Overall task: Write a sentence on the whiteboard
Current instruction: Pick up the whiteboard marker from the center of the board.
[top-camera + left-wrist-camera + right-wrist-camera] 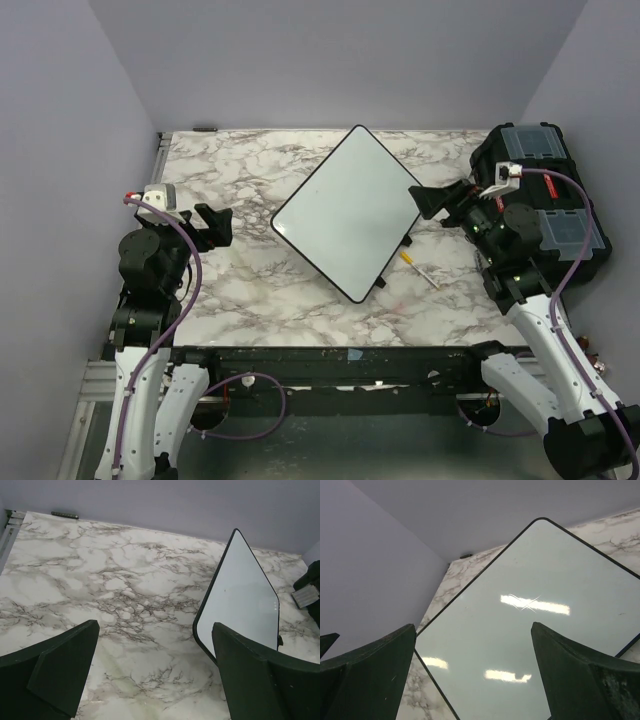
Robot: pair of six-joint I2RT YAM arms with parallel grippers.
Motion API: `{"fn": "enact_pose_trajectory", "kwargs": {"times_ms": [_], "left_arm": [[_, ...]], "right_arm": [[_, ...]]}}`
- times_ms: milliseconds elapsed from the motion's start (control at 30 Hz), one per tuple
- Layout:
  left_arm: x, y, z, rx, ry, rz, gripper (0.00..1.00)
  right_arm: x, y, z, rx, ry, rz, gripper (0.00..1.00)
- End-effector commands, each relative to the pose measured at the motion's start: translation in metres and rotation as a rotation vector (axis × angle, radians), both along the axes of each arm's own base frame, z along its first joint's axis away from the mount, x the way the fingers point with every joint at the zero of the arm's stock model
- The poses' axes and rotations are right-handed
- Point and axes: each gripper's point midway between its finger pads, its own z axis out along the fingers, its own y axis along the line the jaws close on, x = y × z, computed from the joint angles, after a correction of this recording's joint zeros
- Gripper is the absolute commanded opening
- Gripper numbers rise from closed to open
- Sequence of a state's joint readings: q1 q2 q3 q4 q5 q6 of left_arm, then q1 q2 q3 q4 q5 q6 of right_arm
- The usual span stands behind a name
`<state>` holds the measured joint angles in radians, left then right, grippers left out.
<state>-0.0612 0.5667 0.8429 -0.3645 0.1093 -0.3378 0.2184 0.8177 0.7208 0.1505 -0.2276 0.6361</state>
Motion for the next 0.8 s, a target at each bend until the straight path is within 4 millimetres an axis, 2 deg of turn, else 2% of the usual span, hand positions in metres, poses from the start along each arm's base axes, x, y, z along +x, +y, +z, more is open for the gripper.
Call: {"fn": "enact_pose_trajectory", "kwargs": {"times_ms": [0, 333, 433, 500, 767], "left_arm": [[-0.001, -0.007, -0.002, -0.006, 0.010, -0.032, 0.98], [-0.001, -0.010, -0.003, -0.010, 0.016, -0.045, 0.98], [-0.001, -0.009, -0.003, -0.011, 0.023, -0.037, 0.98], [-0.001, -0.009, -0.004, -0.011, 0.025, -0.037, 0.98], [-0.003, -0.007, -0.001, -0.010, 0.018, -0.029, 0.98]], "right_arm": [[-0.006, 0.003, -0.016, 0.008, 0.079, 0.027, 1.00], [-0.024, 0.004, -0.051, 0.011, 0.175, 0.050, 1.00], [-0.029, 0.005, -0.067, -0.004, 0.233, 0.062, 1.00], [-0.029, 0.002, -0.079, -0.007, 0.291, 0.042, 1.00], [-0.032, -0.018, -0.149, -0.052, 0.570, -0.096, 1.00]]}}
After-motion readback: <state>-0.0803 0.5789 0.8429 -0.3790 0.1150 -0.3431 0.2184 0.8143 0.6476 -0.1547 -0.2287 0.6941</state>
